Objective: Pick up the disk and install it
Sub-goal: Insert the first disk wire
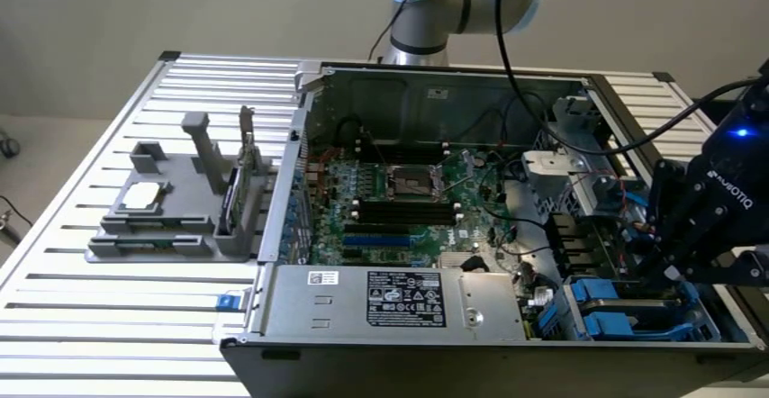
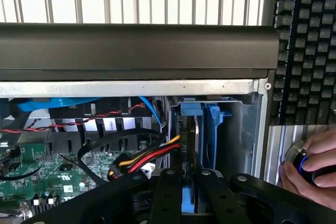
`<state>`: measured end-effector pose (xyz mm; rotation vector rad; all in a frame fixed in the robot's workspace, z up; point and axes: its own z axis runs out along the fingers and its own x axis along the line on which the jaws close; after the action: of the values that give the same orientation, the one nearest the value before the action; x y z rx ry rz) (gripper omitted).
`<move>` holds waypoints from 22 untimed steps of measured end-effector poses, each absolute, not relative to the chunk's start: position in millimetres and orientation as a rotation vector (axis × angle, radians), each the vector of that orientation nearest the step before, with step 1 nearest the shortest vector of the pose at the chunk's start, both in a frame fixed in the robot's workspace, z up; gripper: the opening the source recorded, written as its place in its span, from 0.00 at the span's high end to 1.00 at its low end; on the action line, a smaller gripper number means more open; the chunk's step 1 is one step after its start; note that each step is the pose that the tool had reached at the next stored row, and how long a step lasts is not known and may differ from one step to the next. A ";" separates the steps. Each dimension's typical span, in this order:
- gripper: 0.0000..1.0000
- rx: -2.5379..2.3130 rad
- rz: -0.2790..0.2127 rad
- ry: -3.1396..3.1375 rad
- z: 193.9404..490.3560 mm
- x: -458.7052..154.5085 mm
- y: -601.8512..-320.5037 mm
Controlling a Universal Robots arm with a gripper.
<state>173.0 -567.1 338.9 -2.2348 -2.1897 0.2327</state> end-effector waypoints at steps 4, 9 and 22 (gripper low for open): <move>0.84 -2.246 0.239 -2.183 337.8 173.1 -565.1; 0.84 -2.269 0.246 -2.162 336.7 173.1 -563.5; 0.84 -2.292 0.260 -2.146 336.5 174.3 -562.1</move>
<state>174.3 -562.1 336.5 -2.2923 -2.1464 0.2595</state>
